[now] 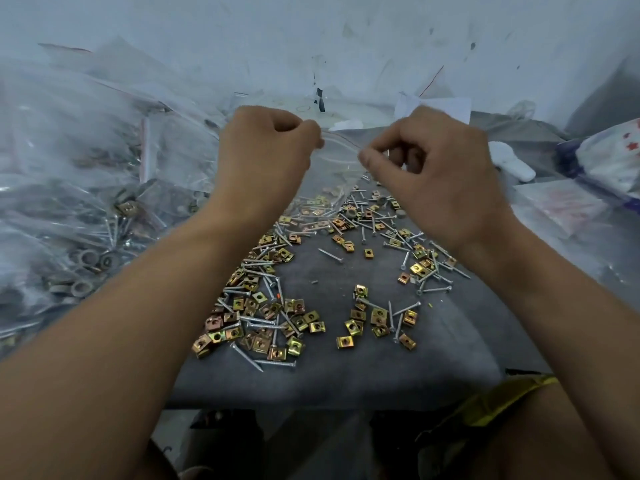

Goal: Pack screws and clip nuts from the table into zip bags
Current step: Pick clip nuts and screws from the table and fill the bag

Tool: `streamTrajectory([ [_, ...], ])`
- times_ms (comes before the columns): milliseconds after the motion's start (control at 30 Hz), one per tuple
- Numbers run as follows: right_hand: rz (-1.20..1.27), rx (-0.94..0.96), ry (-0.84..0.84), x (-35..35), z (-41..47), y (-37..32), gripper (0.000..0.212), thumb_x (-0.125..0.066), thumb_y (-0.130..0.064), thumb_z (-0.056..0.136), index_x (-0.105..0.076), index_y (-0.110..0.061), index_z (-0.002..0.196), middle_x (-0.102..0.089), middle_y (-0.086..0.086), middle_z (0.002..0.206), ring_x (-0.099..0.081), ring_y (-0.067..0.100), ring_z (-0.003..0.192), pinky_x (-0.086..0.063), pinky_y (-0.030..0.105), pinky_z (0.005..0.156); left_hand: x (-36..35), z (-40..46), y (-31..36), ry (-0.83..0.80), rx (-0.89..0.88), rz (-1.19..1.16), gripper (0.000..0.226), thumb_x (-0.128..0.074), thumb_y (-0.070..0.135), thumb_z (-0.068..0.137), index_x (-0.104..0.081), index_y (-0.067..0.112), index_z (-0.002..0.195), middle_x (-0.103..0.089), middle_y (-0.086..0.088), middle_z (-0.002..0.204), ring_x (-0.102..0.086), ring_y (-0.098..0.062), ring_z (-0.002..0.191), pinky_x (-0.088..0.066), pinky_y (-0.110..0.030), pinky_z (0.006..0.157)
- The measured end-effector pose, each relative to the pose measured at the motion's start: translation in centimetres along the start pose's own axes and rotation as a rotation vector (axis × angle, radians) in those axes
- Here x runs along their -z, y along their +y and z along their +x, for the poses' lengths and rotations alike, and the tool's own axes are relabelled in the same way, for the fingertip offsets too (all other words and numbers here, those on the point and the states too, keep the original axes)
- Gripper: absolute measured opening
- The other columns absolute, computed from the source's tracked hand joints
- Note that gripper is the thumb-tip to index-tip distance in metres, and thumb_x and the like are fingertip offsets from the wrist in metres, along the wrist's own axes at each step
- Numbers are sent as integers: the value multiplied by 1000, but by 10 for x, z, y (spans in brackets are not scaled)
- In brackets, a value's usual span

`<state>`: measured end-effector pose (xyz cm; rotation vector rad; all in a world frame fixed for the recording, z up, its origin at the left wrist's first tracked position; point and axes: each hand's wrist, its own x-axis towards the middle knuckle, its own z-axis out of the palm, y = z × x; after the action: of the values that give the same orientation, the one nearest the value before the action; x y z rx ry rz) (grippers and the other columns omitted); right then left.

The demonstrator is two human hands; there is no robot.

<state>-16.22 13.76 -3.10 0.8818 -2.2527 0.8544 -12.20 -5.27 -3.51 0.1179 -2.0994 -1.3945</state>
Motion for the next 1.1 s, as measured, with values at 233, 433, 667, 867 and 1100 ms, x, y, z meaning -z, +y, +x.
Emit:
streamTrajectory([
  [233, -291, -71, -576, -48, -13, -5, 18, -74, -46, 90, -80, -29, 94, -71, -9, 89, -66, 15, 89, -56, 34, 80, 7, 7, -10, 121, 99, -73, 27, -61, 16, 94, -78, -4, 87, -63, -21, 70, -49, -24, 59, -41, -36, 58],
  [433, -343, -149, -631, -59, -15, -4, 15, -73, -41, 89, -77, -28, 82, -72, -10, 83, -70, 18, 89, -59, 39, 86, 11, 8, -15, 125, 99, -60, 25, -61, 18, 94, -81, 6, 84, -64, -12, 67, -51, -23, 57, -42, -35, 55],
  [667, -69, -643, -302, -25, 7, 50, 37, -85, -37, 76, -76, -1, 78, -72, 9, 70, -66, 25, 65, -55, 36, 63, 9, 10, -15, 138, 82, -58, 26, -62, 20, 94, -81, 10, 80, -67, -16, 67, -52, -24, 55, -41, -33, 53],
  [867, -274, -634, -415, -57, 4, 44, 28, -82, -34, 71, -66, -11, 68, -58, 4, 65, -59, 23, 65, -36, 26, 49, 6, 8, -15, 122, 77, -21, 27, -62, 20, 96, -82, 9, 82, -70, -15, 69, -53, -24, 56, -40, -27, 54],
  [1100, -549, -540, -433, -61, 3, 33, 35, -76, -21, 77, -42, -21, 67, -52, 3, 79, -55, 31, 81, -42, 34, 67, 7, 7, -13, 104, 61, 10, 27, -63, 22, 95, -81, 6, 83, -70, -16, 70, -53, -24, 58, -42, -30, 58],
])
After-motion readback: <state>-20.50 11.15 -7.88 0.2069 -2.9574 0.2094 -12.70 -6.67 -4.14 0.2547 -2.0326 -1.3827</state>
